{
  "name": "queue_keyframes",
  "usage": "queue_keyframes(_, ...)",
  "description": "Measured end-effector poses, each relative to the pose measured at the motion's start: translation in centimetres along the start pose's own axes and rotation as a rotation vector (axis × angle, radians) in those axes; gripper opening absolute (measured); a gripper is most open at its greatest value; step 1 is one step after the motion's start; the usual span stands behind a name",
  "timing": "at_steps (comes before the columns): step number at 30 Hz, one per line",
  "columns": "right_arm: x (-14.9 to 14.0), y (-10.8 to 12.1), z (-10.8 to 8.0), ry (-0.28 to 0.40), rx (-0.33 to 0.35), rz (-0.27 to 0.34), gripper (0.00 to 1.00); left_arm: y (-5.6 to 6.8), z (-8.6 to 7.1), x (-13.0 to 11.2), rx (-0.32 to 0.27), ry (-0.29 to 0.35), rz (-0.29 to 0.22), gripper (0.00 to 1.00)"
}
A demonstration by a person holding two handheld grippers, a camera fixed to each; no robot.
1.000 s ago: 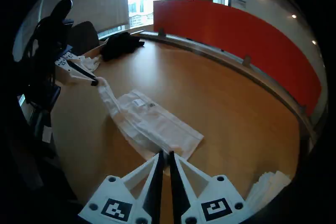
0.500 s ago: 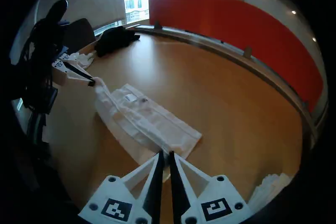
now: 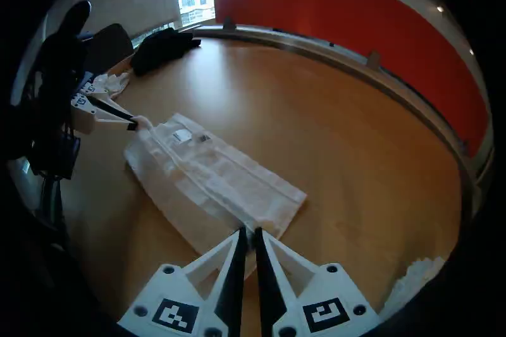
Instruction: Fold towel
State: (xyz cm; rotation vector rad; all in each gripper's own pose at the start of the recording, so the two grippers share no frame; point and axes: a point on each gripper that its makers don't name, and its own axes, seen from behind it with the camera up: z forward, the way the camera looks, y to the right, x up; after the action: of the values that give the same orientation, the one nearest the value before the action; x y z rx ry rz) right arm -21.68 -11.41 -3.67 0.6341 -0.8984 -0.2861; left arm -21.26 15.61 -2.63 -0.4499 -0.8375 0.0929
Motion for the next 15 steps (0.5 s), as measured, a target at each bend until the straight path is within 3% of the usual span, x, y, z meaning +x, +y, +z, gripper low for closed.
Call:
queue_keyframes(5,-0.2,0.4,0.8,-0.008,-0.012,-0.005,0.11,-0.3,0.8,-0.2,0.010,-0.003,-0.003,0.09)
queue_keyframes(9,-0.1,1.0,1.6,-0.001,-0.031,0.006,0.16,-0.5,1.5,0.0,0.017,0.000,-0.006,0.18)
queue_keyframes(15,-0.1,1.6,2.3,0.002,-0.046,0.020,0.44,-1.5,2.2,-0.2,0.045,-0.008,0.000,0.31)
